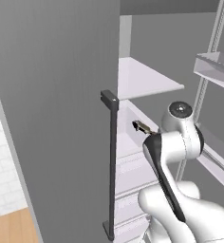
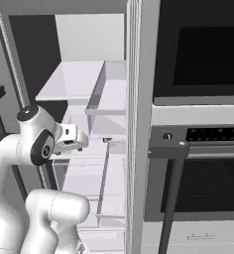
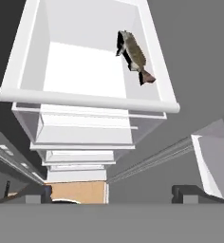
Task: Place one bell pepper and one fish in each tupperware on the nearby counter, to pack two identical lunches.
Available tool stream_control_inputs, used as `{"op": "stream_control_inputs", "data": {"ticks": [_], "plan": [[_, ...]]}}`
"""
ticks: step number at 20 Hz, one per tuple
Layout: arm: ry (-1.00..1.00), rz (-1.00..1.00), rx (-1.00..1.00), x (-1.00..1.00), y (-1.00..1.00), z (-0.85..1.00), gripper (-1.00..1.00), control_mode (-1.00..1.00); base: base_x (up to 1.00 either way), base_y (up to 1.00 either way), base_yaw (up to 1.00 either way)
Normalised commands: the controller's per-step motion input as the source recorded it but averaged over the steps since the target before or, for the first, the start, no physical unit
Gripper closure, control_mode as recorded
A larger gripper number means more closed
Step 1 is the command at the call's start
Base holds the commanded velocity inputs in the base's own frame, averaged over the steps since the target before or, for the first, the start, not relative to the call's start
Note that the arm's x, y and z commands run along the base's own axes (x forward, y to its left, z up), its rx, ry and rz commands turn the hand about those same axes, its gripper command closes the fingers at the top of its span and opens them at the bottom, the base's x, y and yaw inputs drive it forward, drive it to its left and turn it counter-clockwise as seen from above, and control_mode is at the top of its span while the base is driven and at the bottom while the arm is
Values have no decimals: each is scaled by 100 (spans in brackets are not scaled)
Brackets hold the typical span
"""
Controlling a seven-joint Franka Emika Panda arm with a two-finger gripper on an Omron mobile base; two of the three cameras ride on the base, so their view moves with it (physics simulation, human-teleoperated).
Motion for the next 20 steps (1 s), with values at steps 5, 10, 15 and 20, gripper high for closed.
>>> {"op": "stream_control_inputs", "data": {"ticks": [5, 10, 15, 20], "plan": [[0, 8, -1, 83, -2, -1, -100, -100, 0, 0, 0], [0, 12, 0, 72, -18, -34, -100, -100, 0, 0, 0], [0, 8, 0, 41, -4, -50, -100, -100, 0, 0, 0], [0, 4, 0, 65, 0, -10, -100, -100, 0, 0, 0]]}}
